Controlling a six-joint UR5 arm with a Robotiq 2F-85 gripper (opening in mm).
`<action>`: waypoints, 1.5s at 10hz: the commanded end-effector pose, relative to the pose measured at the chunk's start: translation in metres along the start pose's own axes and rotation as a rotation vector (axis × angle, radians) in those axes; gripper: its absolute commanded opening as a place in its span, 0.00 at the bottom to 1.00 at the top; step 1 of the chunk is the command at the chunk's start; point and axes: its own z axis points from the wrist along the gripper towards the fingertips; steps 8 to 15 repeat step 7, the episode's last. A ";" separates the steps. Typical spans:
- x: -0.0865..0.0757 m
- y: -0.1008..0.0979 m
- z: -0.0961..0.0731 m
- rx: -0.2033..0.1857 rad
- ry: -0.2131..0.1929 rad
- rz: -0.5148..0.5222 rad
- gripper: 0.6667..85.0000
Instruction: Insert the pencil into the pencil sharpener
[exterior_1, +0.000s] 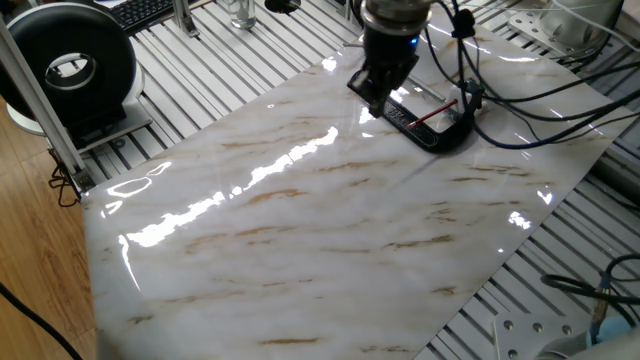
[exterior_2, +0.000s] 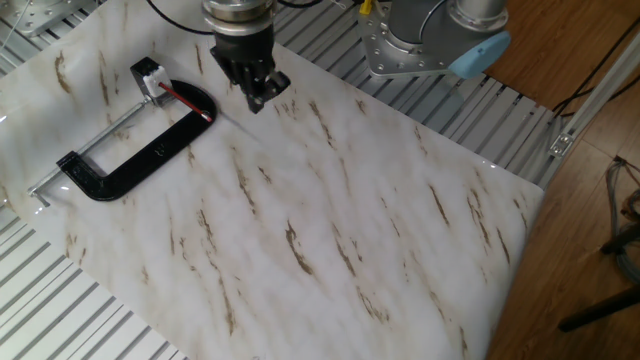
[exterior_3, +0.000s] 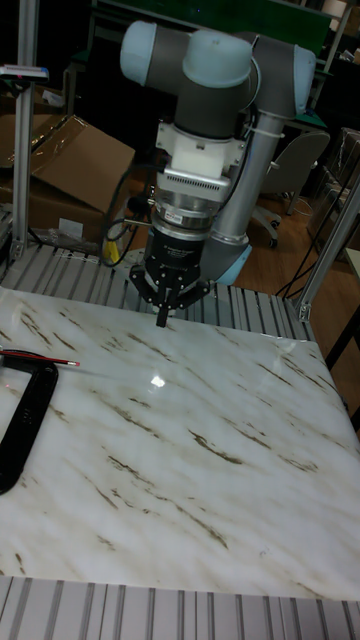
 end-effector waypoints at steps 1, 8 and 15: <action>-0.023 0.004 -0.002 -0.047 -0.051 0.088 0.00; -0.010 -0.011 0.009 -0.022 -0.006 0.084 0.00; -0.010 -0.011 0.009 -0.022 -0.006 0.084 0.00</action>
